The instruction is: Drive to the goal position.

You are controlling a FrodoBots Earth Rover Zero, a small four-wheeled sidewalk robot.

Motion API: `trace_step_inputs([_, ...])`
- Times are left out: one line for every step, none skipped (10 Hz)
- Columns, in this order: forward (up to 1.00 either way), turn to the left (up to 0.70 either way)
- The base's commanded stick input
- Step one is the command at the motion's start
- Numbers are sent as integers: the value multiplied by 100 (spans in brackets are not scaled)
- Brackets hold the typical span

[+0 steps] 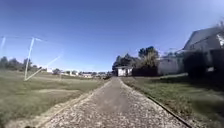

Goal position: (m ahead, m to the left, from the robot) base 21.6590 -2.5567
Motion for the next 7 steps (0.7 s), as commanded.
trace_step_inputs([50,0])
trace_step_inputs([50,0])
trace_step_inputs([50,0])
trace_step_inputs([50,0])
trace_step_inputs([50,0])
trace_step_inputs([50,0])
trace_step_inputs([50,0])
